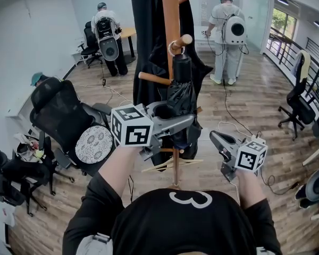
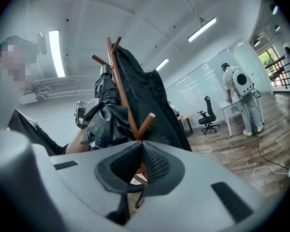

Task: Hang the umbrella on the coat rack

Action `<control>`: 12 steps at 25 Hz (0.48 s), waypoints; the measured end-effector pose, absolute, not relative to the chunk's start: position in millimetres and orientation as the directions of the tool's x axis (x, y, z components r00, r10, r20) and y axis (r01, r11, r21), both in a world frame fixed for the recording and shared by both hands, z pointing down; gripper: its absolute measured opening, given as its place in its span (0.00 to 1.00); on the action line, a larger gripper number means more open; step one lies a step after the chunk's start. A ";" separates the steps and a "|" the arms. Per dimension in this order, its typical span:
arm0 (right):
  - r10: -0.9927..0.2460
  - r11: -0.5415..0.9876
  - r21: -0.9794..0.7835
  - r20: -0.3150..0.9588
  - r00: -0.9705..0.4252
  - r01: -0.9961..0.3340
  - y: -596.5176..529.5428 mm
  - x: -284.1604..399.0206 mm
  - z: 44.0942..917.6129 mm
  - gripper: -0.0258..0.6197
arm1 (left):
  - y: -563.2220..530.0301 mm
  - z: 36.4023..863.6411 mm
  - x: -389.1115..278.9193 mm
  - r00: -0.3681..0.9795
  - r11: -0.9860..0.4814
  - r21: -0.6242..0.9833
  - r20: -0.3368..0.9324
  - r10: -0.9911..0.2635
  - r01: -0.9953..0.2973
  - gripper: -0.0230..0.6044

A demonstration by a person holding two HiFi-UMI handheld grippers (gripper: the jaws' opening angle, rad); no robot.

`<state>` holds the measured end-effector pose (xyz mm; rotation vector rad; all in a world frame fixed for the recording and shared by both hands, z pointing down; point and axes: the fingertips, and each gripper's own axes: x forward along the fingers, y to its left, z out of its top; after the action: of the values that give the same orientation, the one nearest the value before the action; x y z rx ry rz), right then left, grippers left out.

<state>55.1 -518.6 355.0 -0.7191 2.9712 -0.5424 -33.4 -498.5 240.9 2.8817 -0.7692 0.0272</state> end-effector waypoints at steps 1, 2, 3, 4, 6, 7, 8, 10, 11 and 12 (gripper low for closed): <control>-0.450 0.830 -0.347 0.046 -0.892 -0.437 -518.5 54.6 355.6 0.08 | -497.5 240.2 -33.6 0.872 -0.859 0.154 0.051 -0.486 -0.488 0.45; -0.450 0.828 -0.351 0.047 -0.892 -0.437 -518.6 53.8 356.5 0.08 | -496.5 239.5 -33.8 0.877 -0.864 0.156 0.043 -0.479 -0.479 0.45; -0.450 0.826 -0.354 0.051 -0.891 -0.438 -518.8 52.9 358.0 0.08 | -495.7 238.9 -33.9 0.881 -0.868 0.156 0.036 -0.471 -0.471 0.45; -0.451 0.824 -0.357 0.056 -0.891 -0.439 -519.2 51.8 360.2 0.08 | -494.9 238.4 -33.9 0.886 -0.873 0.157 0.027 -0.464 -0.462 0.45; -0.452 0.821 -0.358 0.070 -0.889 -0.446 -519.8 50.5 366.0 0.08 | -494.1 238.3 -33.7 0.892 -0.880 0.161 0.007 -0.452 -0.447 0.45; -0.453 0.819 -0.358 0.076 -0.888 -0.449 -519.7 50.2 368.7 0.08 | -493.9 238.4 -33.6 0.893 -0.881 0.164 -0.002 -0.450 -0.444 0.45; -0.454 0.817 -0.360 0.080 -0.887 -0.450 -519.2 50.1 370.8 0.08 | -493.8 238.5 -33.8 0.893 -0.881 0.165 -0.009 -0.451 -0.443 0.45; -0.453 0.815 -0.365 0.082 -0.888 -0.450 -516.9 49.0 373.6 0.08 | -493.2 238.9 -36.0 0.889 -0.879 0.163 -0.020 -0.458 -0.449 0.46; -0.453 0.814 -0.368 0.082 -0.888 -0.449 -515.2 47.6 374.7 0.08 | -492.8 239.6 -38.0 0.886 -0.877 0.163 -0.024 -0.462 -0.453 0.46; -0.453 0.813 -0.371 0.082 -0.888 -0.449 -513.2 46.0 375.9 0.08 | -492.3 240.6 -40.5 0.884 -0.875 0.166 -0.027 -0.466 -0.456 0.46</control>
<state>46.0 -513.2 375.9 -0.7419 2.9818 -0.6060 -40.5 -492.3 240.6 2.8982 -0.7133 -0.0990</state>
